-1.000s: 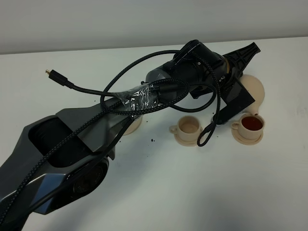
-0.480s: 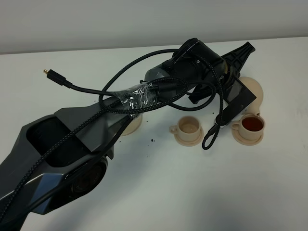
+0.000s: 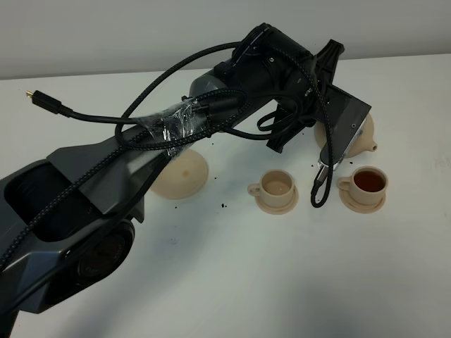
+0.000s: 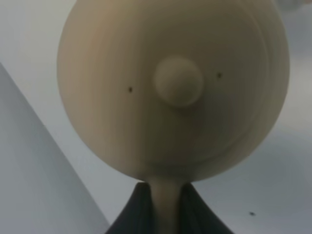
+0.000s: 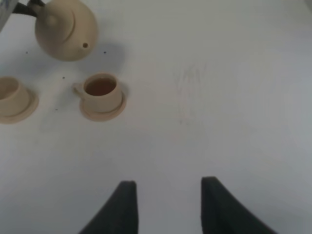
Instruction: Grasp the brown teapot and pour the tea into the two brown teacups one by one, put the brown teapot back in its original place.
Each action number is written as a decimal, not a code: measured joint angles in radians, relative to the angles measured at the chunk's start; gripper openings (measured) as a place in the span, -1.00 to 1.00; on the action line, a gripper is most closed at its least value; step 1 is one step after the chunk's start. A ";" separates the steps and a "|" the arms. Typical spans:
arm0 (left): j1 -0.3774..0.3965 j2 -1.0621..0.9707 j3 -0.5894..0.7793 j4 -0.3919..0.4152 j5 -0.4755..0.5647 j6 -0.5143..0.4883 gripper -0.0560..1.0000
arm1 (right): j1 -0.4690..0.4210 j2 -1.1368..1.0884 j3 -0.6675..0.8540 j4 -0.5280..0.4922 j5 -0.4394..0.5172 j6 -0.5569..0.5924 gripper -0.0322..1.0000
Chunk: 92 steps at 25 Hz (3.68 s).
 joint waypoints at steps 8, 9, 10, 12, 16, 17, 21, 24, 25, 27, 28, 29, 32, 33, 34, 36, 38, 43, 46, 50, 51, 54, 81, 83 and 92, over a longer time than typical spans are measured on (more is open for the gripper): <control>0.008 -0.005 0.000 -0.003 0.160 -0.331 -0.61 | 0.000 0.000 0.000 0.000 0.000 0.000 -0.29; 0.008 -0.005 0.000 -0.003 0.172 -0.368 -0.61 | 0.000 0.000 0.000 0.000 0.000 0.000 -0.29; 0.009 -0.005 0.000 -0.003 0.187 -0.402 -0.61 | 0.000 0.000 0.000 0.000 0.000 0.000 -0.29; 0.010 -0.005 0.000 -0.004 0.231 -0.450 -0.61 | 0.000 0.000 0.000 0.000 0.000 0.000 -0.29; 0.020 -0.010 0.000 -0.008 0.333 -0.526 -0.61 | 0.000 0.000 0.000 0.000 0.000 0.000 -0.29; 0.025 -0.016 0.000 -0.012 0.358 -0.541 -0.61 | 0.000 0.000 0.000 0.000 0.000 0.000 -0.29; 0.049 -0.047 0.000 -0.019 0.419 -0.575 -0.61 | 0.000 0.000 0.000 0.000 0.000 0.000 -0.29; 0.068 -0.081 0.000 -0.018 0.419 -0.588 -0.61 | 0.000 0.000 0.000 0.000 0.000 0.000 -0.29; 0.072 -0.093 0.000 -0.018 0.419 -0.588 -0.61 | 0.000 0.000 0.000 0.000 0.000 0.000 -0.29; 0.082 -0.115 0.002 -0.027 0.420 -0.590 -0.61 | 0.000 0.000 0.000 0.000 0.000 0.000 -0.29; 0.088 -0.127 0.013 -0.029 0.420 -0.591 -0.61 | 0.000 0.000 0.000 0.000 0.000 0.000 -0.29; 0.091 -0.140 0.028 -0.034 0.420 -0.591 -0.61 | 0.000 0.000 0.000 0.000 0.000 0.000 -0.29; 0.108 -0.185 0.106 -0.037 0.420 -0.591 -0.61 | 0.000 0.000 0.000 0.000 0.000 0.000 -0.29; 0.117 -0.196 0.138 -0.037 0.420 -0.591 -0.61 | 0.000 0.000 0.000 0.000 0.000 0.000 -0.29; 0.126 -0.207 0.171 -0.040 0.420 -0.591 -0.61 | 0.000 0.000 0.000 0.000 0.000 0.000 -0.29; 0.146 -0.229 0.235 -0.042 0.420 -0.592 -0.61 | 0.000 0.000 0.000 0.000 0.000 0.000 -0.29; 0.168 -0.261 0.312 -0.045 0.412 -0.593 -0.61 | 0.000 0.000 0.000 0.000 0.000 0.000 -0.29; 0.207 -0.351 0.497 -0.051 0.277 -0.583 -0.61 | 0.000 0.000 0.000 0.001 0.000 0.000 -0.29; 0.216 -0.381 0.597 -0.024 0.156 -0.537 -0.61 | 0.000 0.000 0.000 0.001 0.000 0.000 -0.29; 0.218 -0.383 0.677 0.042 0.010 -0.450 -0.61 | 0.000 0.000 0.000 0.001 0.000 0.000 -0.29; 0.218 -0.383 0.693 0.054 -0.023 -0.427 -0.61 | 0.000 0.000 0.000 0.001 0.000 0.000 -0.29; 0.218 -0.383 0.721 0.061 -0.119 -0.370 -0.61 | 0.000 0.000 0.000 0.001 0.000 0.000 -0.29; 0.179 -0.383 0.733 0.124 -0.265 -0.141 -0.61 | 0.000 0.000 0.000 0.001 0.000 0.000 -0.29; 0.177 -0.383 0.733 0.139 -0.265 -0.138 -0.61 | 0.000 0.000 0.000 0.001 0.000 0.000 -0.29; 0.160 -0.383 0.733 0.239 -0.265 -0.119 -0.61 | 0.000 0.000 0.000 0.001 0.000 0.000 -0.29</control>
